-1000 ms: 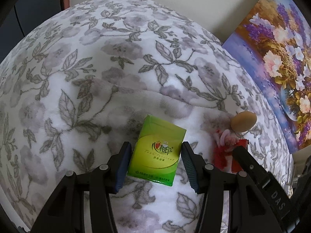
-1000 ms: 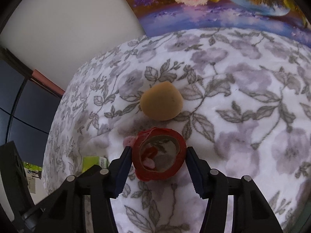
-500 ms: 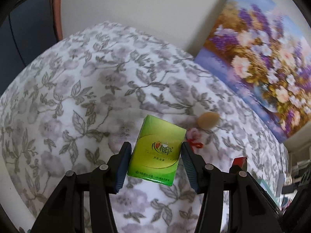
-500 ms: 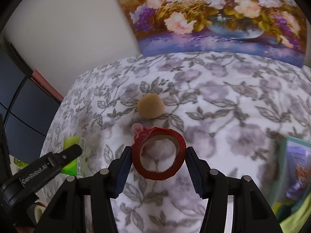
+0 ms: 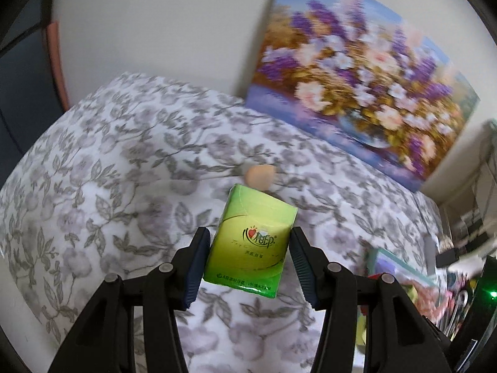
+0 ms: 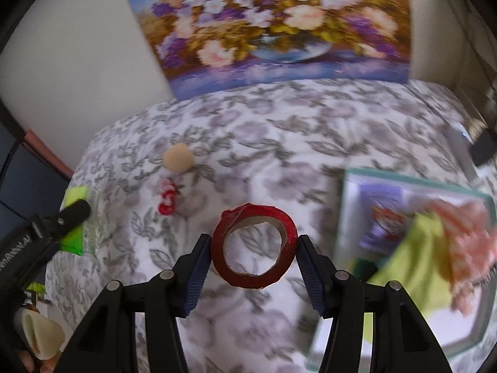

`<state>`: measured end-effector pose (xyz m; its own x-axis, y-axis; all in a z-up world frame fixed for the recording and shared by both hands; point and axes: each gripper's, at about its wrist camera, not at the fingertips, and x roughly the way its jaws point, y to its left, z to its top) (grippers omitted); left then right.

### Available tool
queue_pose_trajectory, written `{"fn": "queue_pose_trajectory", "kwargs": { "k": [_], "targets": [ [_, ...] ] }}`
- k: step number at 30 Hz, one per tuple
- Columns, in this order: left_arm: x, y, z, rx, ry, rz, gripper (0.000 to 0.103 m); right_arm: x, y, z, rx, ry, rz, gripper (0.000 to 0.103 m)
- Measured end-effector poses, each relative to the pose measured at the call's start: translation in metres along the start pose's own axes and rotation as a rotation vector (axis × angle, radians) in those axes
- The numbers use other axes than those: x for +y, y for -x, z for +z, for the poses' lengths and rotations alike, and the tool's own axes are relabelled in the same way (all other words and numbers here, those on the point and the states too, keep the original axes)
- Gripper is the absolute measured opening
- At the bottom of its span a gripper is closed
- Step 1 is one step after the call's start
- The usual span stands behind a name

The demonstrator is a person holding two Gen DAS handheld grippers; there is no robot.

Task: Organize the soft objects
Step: 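Carry the tissue pack and red tape roll over the white tray with both tools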

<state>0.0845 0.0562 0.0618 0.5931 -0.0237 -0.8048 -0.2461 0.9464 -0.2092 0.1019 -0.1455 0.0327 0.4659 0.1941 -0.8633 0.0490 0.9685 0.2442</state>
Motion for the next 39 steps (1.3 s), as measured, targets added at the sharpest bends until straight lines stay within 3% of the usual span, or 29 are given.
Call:
{"fn": "queue_pose_trajectory", "kwargs": {
  "k": [10,18,30,39],
  "targets": [
    [-0.061,0.018,-0.027,0.005,-0.149,-0.068,0.054,-0.05,0.042,-0.029,-0.022,-0.074,-0.077,0.058],
    [-0.1,0.011,-0.051,0.059,-0.253,-0.09,0.054,-0.109,0.072,-0.039,-0.047,-0.197,-0.15,0.058],
    [-0.174,-0.012,-0.103,0.269,-0.398,-0.253,0.054,-0.188,0.083,-0.047,-0.017,-0.327,-0.291,0.058],
    [-0.202,-0.037,-0.141,0.381,-0.479,-0.231,0.055,-0.214,0.068,-0.059,0.062,-0.365,-0.299,0.058]
  ]
}}
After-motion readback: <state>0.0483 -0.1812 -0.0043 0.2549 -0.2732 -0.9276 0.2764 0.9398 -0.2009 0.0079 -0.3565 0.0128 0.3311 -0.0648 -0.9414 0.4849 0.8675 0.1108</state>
